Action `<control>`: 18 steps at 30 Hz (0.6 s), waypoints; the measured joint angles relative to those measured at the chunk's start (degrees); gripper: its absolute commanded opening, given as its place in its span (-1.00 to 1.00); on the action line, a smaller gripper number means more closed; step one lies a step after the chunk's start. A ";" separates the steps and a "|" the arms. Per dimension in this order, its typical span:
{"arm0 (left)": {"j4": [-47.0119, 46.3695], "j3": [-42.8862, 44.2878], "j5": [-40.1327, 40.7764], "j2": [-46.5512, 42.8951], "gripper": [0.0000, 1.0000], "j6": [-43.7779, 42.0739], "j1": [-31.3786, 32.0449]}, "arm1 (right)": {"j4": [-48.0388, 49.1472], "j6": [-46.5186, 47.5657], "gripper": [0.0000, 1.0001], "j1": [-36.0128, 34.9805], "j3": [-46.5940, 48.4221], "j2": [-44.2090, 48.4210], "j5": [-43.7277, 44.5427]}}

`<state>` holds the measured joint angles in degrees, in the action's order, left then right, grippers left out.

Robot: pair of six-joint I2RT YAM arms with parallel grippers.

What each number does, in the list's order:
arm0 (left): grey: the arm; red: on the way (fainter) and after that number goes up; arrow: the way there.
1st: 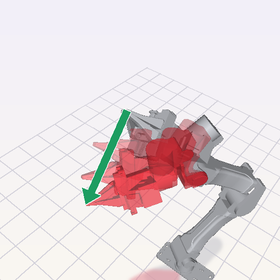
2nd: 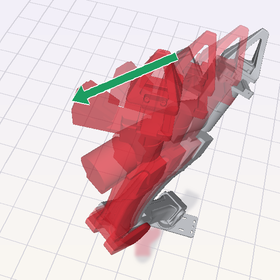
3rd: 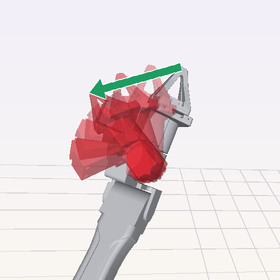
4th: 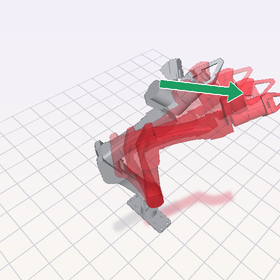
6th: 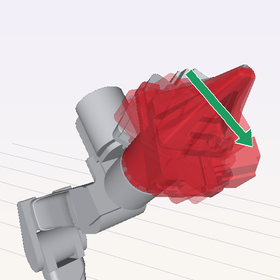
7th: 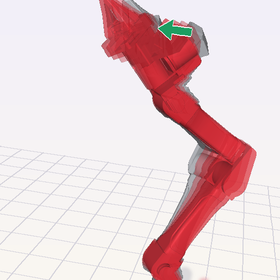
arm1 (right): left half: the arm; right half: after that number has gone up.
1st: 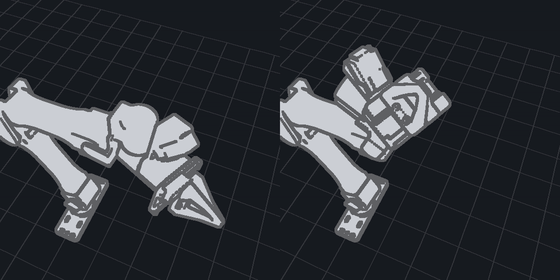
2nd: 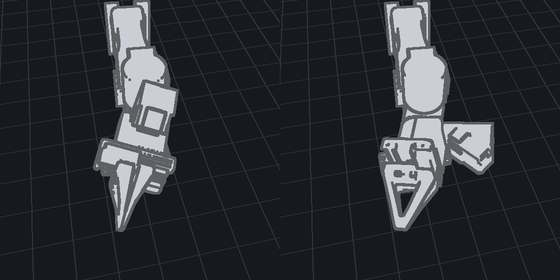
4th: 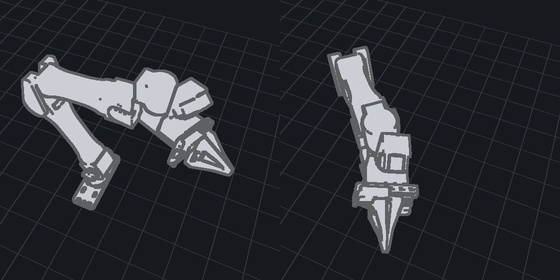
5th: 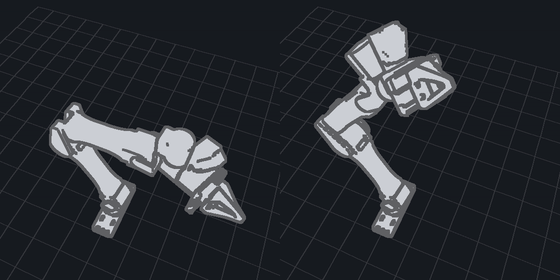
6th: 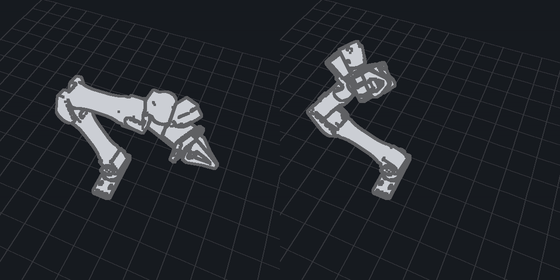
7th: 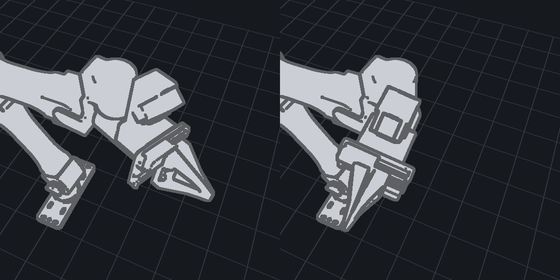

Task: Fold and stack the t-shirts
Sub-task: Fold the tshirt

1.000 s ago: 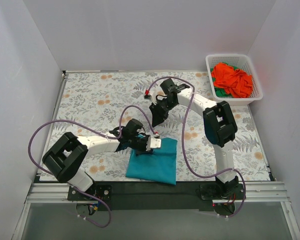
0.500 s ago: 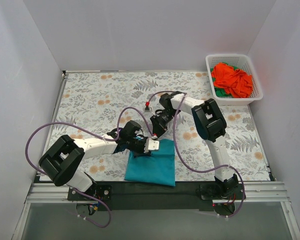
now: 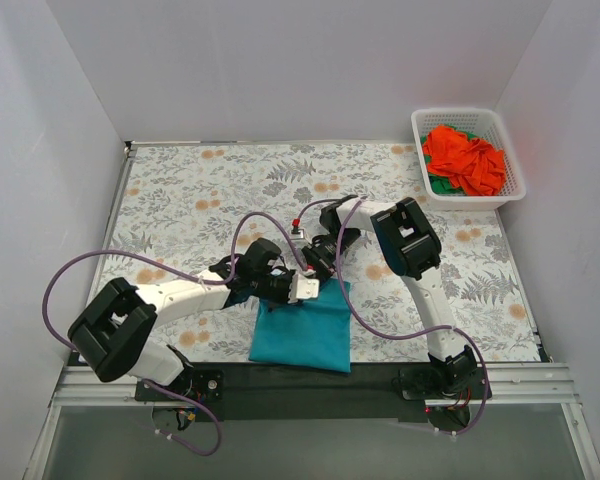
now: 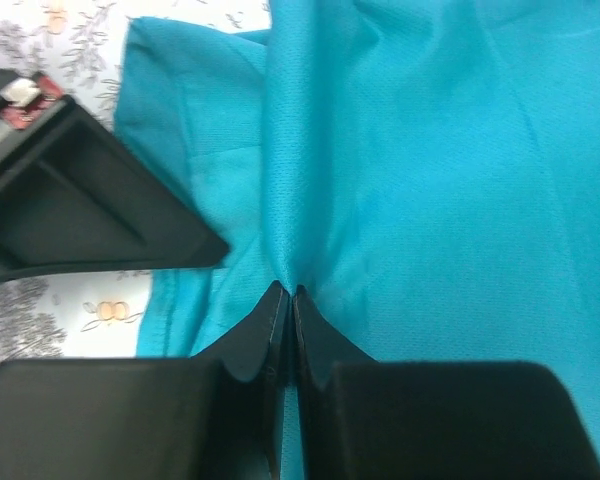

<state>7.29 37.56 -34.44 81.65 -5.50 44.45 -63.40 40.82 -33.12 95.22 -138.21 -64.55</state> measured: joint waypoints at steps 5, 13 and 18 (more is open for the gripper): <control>-0.28 1.51 2.36 -0.35 -1.00 -0.02 -0.07 | -0.20 0.59 -0.66 0.02 -0.13 -0.02 -0.17; -2.01 5.38 3.72 -0.09 -1.00 -0.02 -2.71 | -0.61 1.46 -0.66 0.02 -0.22 -0.02 -0.24; -3.80 6.95 3.87 1.07 -1.00 -0.04 -5.01 | -0.59 1.68 -0.66 0.07 -0.37 -0.02 -0.48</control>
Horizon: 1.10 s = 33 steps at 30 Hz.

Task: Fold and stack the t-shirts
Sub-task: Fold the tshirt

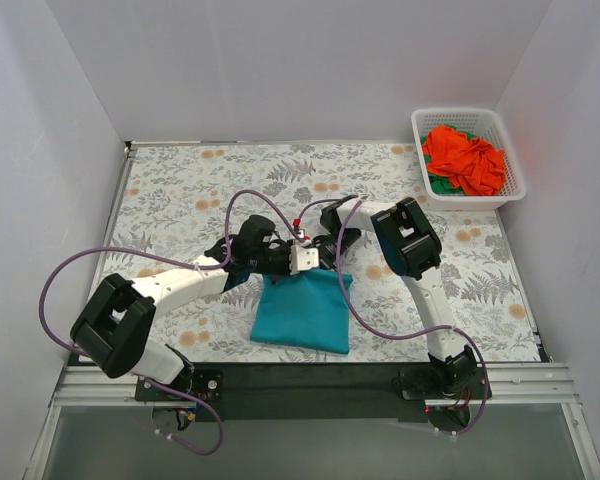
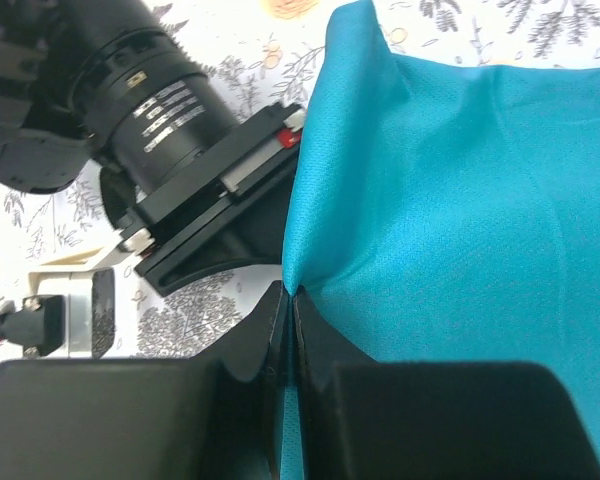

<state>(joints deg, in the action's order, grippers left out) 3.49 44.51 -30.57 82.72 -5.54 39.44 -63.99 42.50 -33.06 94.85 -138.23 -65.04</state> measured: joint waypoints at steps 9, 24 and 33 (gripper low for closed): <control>-3.76 0.09 0.11 0.48 -1.00 -0.98 -1.03 | 0.00 0.24 -0.67 0.07 -0.13 0.00 -0.44; -14.53 -7.93 0.61 1.11 -1.00 -3.67 -1.07 | -1.77 -2.12 -0.40 -0.15 1.90 0.24 3.30; -17.53 -9.86 0.90 1.09 -1.00 -4.74 -0.92 | -2.10 -4.20 -0.15 -0.79 6.43 2.69 13.00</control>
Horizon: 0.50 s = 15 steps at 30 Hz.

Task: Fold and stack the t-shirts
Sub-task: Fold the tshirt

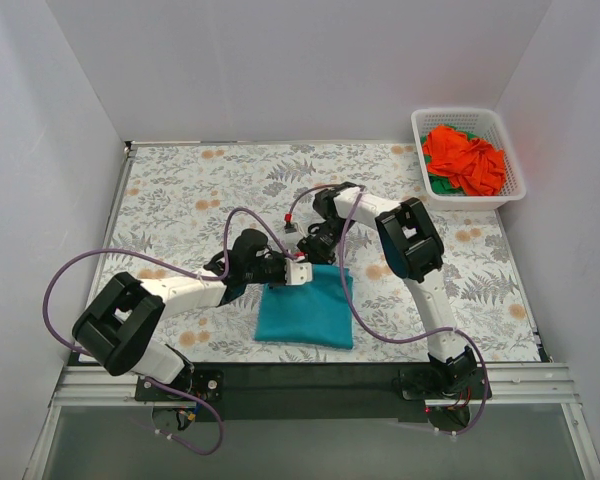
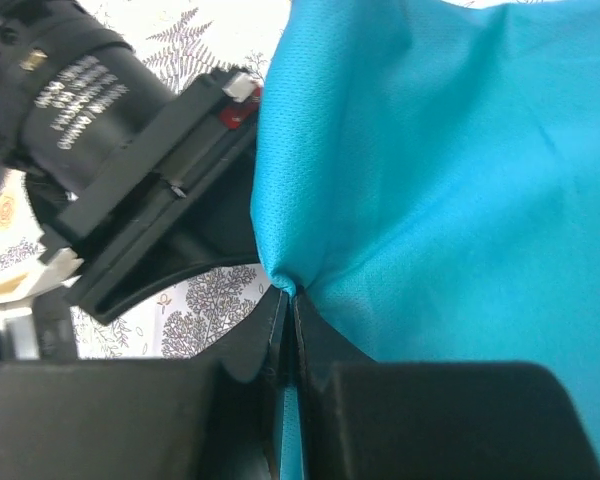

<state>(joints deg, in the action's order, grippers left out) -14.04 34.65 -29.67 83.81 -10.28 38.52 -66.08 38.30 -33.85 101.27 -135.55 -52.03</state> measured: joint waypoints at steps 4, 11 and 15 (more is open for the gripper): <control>-0.39 -0.55 0.09 -0.04 -1.00 -0.68 0.42 | -0.28 -1.03 0.06 0.09 3.26 0.17 3.43; 1.18 -0.28 -0.31 0.20 -1.00 -2.01 0.68 | 1.64 -1.62 0.34 2.99 9.57 0.17 8.39; 1.84 1.70 0.15 2.19 -0.98 -1.86 0.70 | 1.97 -1.75 0.40 5.29 9.94 0.20 9.70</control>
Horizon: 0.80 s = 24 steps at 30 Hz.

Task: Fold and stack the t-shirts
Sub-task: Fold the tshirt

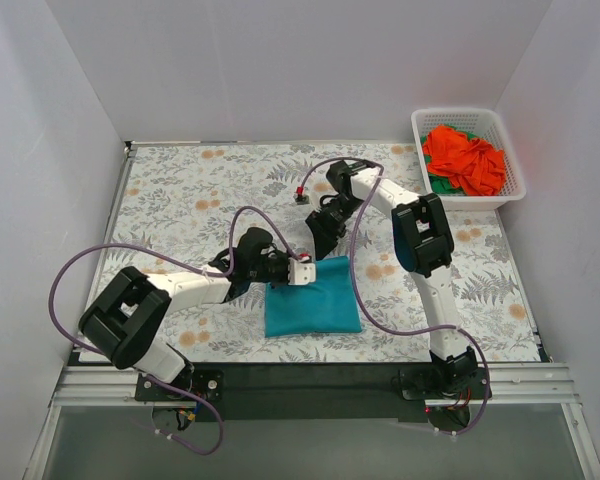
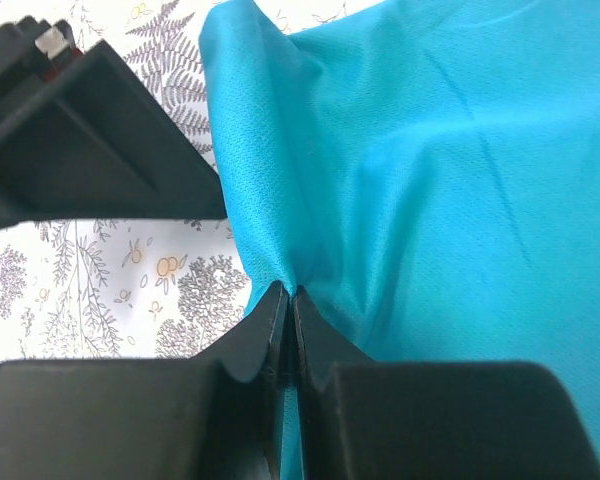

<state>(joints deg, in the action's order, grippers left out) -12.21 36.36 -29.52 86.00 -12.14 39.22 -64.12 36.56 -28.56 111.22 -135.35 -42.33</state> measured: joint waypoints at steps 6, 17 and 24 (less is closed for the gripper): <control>0.02 1.66 0.81 0.96 -0.76 0.42 -0.22 | -0.09 -1.09 0.44 2.32 1.62 0.02 0.66; 5.55 14.36 -3.72 3.34 -0.13 11.76 -11.21 | 1.05 -2.29 0.54 11.63 1.20 5.68 -2.38; 19.26 20.11 -15.17 2.84 0.08 24.28 -20.26 | 1.40 -2.10 0.54 12.96 -6.05 10.95 -4.70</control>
<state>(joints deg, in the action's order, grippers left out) 7.05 56.47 -44.69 88.84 12.14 18.96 -62.72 34.46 -15.59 105.16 -124.40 -47.03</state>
